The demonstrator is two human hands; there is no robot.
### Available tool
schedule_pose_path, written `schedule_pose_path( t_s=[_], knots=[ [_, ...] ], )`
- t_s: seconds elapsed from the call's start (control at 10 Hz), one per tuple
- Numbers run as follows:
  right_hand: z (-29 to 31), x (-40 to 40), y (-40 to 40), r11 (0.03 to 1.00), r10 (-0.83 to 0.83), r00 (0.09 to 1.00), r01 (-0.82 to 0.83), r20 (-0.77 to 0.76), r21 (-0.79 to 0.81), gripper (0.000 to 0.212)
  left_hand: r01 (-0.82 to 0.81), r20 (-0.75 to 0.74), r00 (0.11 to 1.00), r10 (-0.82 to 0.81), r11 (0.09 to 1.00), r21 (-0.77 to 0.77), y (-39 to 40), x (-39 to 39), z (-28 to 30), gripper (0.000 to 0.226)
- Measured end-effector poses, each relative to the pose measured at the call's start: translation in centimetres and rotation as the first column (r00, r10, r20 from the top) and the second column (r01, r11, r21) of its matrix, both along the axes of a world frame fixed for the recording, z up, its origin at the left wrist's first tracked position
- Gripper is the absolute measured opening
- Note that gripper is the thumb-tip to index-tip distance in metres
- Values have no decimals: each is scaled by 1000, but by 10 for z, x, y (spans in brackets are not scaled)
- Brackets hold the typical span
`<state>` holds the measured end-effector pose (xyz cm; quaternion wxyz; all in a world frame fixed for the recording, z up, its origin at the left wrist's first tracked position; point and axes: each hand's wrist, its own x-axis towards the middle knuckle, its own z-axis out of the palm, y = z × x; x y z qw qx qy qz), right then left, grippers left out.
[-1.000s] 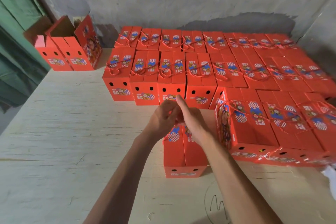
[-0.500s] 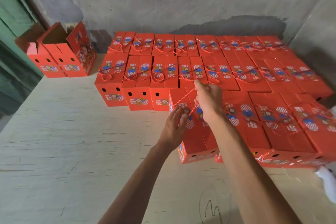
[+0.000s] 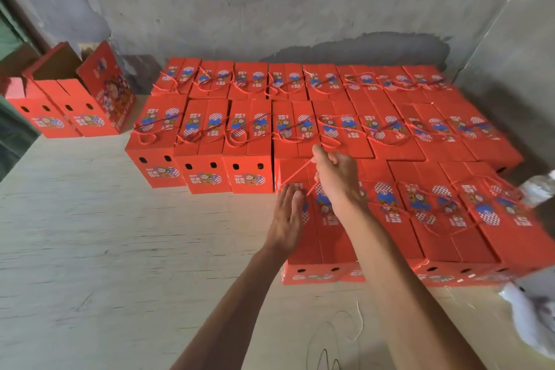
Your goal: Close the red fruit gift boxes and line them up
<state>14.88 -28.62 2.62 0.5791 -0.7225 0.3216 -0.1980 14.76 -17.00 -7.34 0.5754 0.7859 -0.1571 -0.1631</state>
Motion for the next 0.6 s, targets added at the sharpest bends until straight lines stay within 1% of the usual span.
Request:
schedule_pose_path(
  t_s=[0.1,0.2,0.3,0.4,0.5,0.6],
  knots=[
    [-1,8,-5,1000,-7,1000,7,2,-12,53,-39,6,999,39,999,1,-7,5,-6,58],
    [-6,10,-8,1000,17,1000,-17,-12,-4,41,-52,48,998,51,998,19,-13,9,-17,63],
    [-13,6,-8,991,102,994,-104,-34,-88,34,-76,125,989,73,997,19,-16,11,-25,54],
    [-7,4,-16,966,166,980,-183,-106,-182,34,-114,111,987,113,994,1,-17,11,-26,44],
    [4,-4,-25,918,124,976,-181,-177,-354,41,-119,120,985,122,992,-31,-18,4,-13,56],
    [10,-12,-31,869,74,970,-177,-233,-462,47,-44,230,971,64,995,-91,-24,-1,7,49]
  ],
)
